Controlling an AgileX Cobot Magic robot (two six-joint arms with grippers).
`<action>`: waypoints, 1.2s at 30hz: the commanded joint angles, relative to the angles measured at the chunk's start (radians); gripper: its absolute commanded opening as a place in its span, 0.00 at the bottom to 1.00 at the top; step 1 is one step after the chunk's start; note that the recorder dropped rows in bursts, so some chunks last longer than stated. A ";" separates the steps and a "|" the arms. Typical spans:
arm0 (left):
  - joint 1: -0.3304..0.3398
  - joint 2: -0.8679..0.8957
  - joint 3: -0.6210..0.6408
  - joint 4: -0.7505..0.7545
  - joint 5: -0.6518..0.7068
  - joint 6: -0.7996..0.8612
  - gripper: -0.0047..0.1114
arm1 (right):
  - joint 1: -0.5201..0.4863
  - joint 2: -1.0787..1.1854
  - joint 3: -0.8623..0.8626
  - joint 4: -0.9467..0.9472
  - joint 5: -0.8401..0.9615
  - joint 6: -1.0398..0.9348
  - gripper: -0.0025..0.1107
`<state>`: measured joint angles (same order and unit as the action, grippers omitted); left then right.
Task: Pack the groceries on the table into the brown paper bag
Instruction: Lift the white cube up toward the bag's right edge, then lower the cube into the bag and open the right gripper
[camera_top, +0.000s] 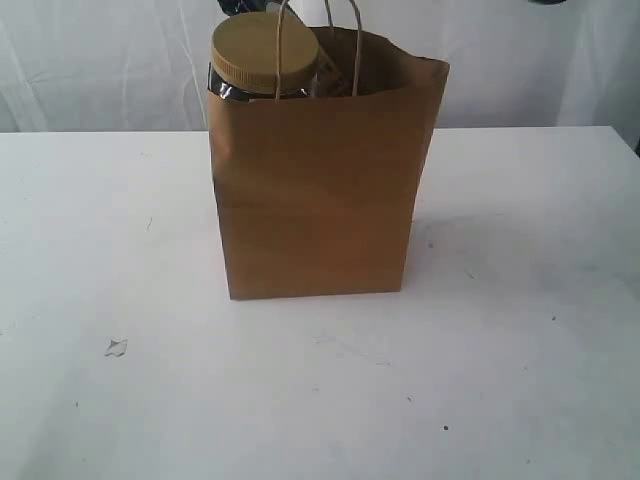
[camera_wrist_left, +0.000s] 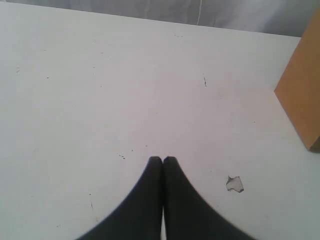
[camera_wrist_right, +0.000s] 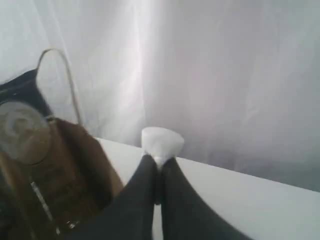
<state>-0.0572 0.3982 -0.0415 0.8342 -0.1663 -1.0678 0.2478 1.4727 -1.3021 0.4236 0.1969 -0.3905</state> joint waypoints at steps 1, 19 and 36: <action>-0.006 -0.007 0.004 0.012 0.002 -0.006 0.04 | 0.084 0.015 -0.003 0.035 0.024 -0.214 0.02; -0.006 -0.007 0.004 0.012 0.002 -0.006 0.04 | 0.171 0.097 -0.003 0.142 0.025 -0.382 0.02; -0.006 -0.007 0.004 0.012 0.002 -0.006 0.04 | 0.171 0.126 -0.003 0.148 0.031 -0.392 0.58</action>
<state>-0.0572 0.3982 -0.0415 0.8342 -0.1663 -1.0678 0.4175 1.5986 -1.3021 0.5642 0.2306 -0.7797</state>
